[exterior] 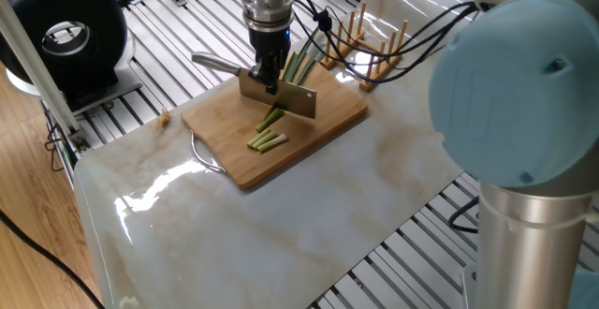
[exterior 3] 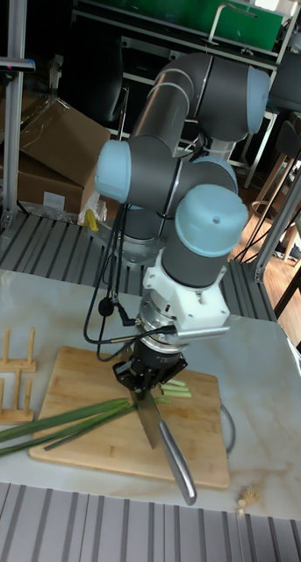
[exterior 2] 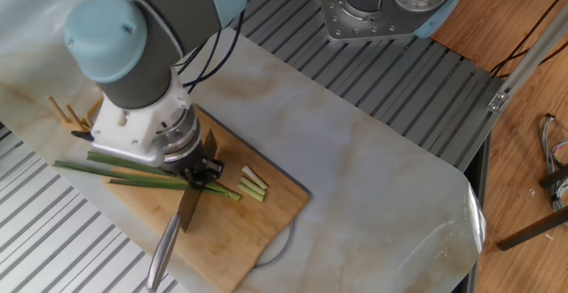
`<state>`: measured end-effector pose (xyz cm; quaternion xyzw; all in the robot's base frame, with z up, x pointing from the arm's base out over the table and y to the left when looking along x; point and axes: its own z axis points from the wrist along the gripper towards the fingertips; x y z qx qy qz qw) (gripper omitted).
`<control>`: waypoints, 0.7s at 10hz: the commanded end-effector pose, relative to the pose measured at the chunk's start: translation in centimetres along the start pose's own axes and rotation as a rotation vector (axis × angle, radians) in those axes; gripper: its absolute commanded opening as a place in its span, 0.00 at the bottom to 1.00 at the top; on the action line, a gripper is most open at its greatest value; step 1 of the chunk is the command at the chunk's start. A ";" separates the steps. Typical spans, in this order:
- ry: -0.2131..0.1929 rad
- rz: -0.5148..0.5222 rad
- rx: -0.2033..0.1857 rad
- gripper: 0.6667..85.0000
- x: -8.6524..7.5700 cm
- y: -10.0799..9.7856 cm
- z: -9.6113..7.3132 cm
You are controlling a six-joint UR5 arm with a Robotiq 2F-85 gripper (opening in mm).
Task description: Chop the green garlic
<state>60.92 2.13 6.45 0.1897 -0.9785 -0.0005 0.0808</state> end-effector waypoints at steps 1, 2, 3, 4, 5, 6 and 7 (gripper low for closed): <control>0.041 0.047 -0.001 0.01 -0.2 1.8 -1.3; 0.032 0.047 -0.004 0.01 -0.1 2.1 -1.6; 0.022 0.033 -0.021 0.01 -0.1 2.1 -1.7; 0.005 0.025 -0.024 0.01 -0.1 1.9 -1.4; -0.004 0.025 -0.022 0.01 -0.2 1.7 -1.2; -0.014 0.027 -0.007 0.01 -0.5 1.2 -1.0; -0.027 0.027 -0.007 0.01 -0.9 1.1 -0.8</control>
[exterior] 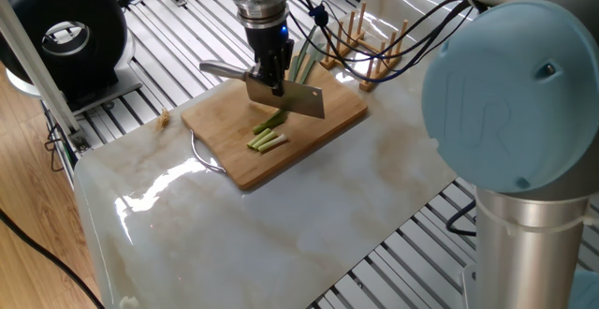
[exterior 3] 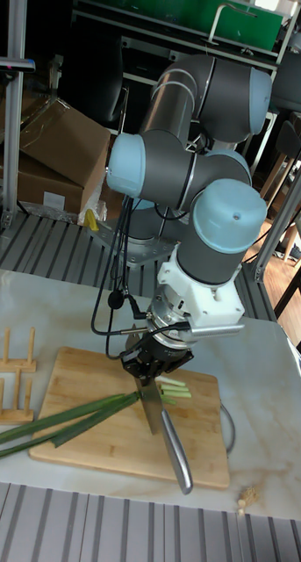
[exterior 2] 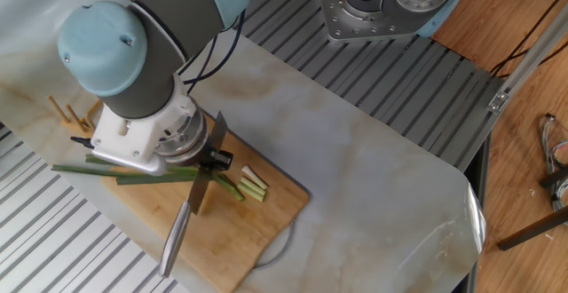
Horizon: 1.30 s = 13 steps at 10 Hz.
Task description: Chop the green garlic
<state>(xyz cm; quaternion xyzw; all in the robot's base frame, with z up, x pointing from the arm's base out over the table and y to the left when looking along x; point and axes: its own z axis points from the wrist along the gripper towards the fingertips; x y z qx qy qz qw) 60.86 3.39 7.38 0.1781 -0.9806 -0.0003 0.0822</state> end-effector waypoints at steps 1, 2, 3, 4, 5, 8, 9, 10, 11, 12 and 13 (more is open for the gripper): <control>-0.044 0.005 -0.005 0.01 -1.0 -0.2 0.3; -0.053 0.007 -0.010 0.01 -1.4 -0.1 0.4; -0.065 0.007 -0.013 0.01 -1.8 -0.1 0.8; -0.072 0.006 -0.019 0.01 -1.9 0.0 0.9; -0.077 0.005 -0.025 0.01 -1.9 0.2 0.7; -0.096 -0.007 -0.022 0.01 -1.7 0.2 0.0; -0.104 -0.017 -0.035 0.01 -1.8 0.3 -0.2; -0.106 -0.020 -0.039 0.01 -1.8 0.3 -0.6; -0.106 -0.019 -0.044 0.01 -1.9 0.4 -0.8; -0.108 -0.020 -0.048 0.01 -2.0 0.5 -0.8; -0.107 -0.021 -0.055 0.01 -1.9 0.7 -0.9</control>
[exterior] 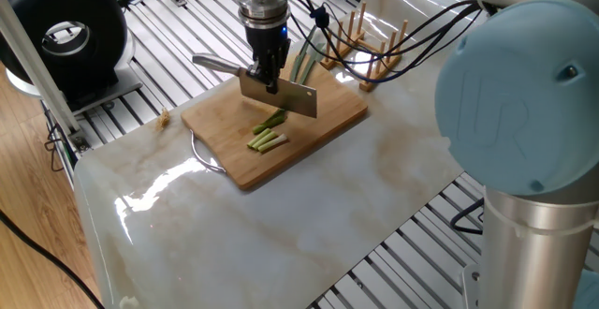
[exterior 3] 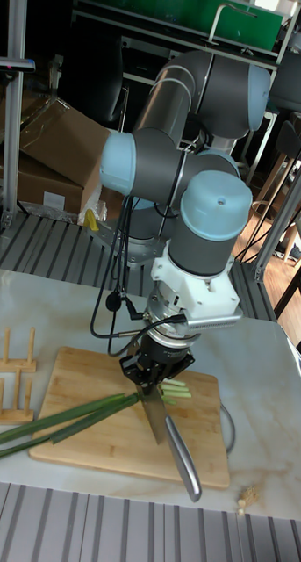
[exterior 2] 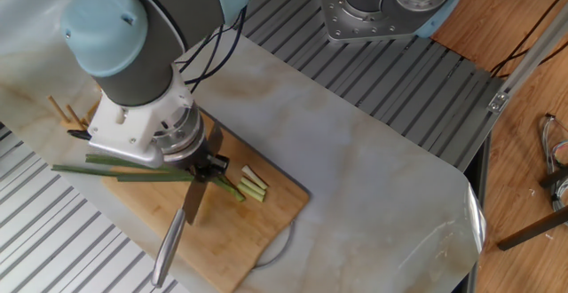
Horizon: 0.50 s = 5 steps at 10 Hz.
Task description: Chop the green garlic
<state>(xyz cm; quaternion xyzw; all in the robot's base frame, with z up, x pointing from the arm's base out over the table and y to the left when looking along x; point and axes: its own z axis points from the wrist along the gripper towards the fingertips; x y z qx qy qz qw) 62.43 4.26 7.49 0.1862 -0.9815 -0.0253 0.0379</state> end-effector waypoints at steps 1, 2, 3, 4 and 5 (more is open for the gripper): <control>-0.007 0.004 -0.030 0.01 0.0 0.8 -0.7; -0.001 0.009 -0.031 0.01 0.2 1.1 -1.1; 0.003 0.009 -0.026 0.01 0.4 0.9 -1.0; 0.005 0.008 -0.020 0.01 0.6 0.6 -0.9; 0.004 0.007 -0.016 0.01 0.8 0.4 -0.7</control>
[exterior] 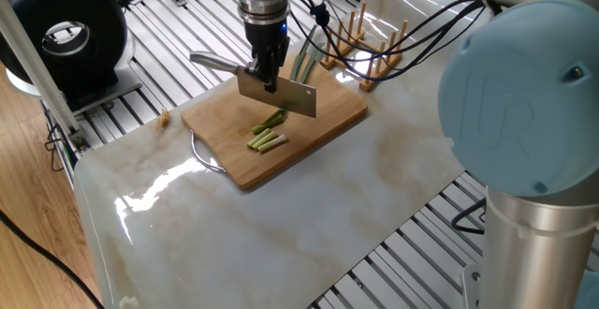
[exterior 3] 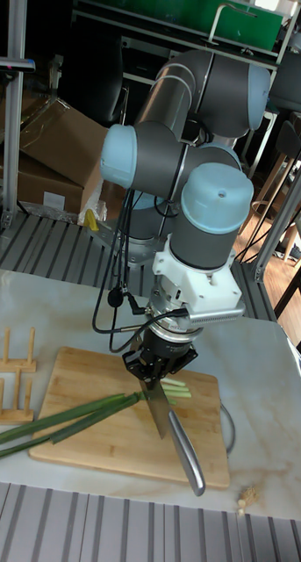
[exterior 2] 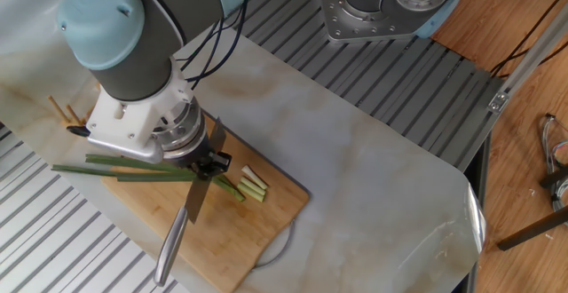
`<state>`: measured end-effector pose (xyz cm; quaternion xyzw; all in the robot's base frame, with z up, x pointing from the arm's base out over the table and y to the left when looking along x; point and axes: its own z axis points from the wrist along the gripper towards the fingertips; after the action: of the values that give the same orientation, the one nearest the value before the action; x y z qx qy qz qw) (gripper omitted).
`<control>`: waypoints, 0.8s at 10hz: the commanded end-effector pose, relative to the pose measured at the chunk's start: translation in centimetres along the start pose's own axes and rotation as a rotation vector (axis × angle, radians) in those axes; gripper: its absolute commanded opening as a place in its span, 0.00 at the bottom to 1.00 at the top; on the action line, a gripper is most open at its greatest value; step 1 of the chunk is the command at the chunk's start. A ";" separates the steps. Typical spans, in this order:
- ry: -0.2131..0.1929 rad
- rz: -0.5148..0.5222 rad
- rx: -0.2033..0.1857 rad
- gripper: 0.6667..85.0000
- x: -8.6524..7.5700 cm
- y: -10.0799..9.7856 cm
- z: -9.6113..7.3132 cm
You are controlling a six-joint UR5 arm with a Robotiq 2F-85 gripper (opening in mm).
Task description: Chop the green garlic
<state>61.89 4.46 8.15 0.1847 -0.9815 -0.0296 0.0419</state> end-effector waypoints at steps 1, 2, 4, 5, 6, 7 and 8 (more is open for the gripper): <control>-0.005 0.003 -0.002 0.01 0.5 -0.3 0.1; -0.010 0.012 -0.002 0.01 0.5 -0.5 0.3; -0.032 0.053 -0.036 0.01 0.2 -0.1 0.8; -0.033 0.080 -0.078 0.01 0.3 0.7 1.3; -0.031 0.089 -0.063 0.01 0.5 0.2 1.5; -0.030 0.101 -0.052 0.01 0.6 -0.2 1.7; -0.034 0.106 -0.044 0.01 0.6 -0.5 1.8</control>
<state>61.28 4.07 6.75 0.1480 -0.9872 -0.0471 0.0355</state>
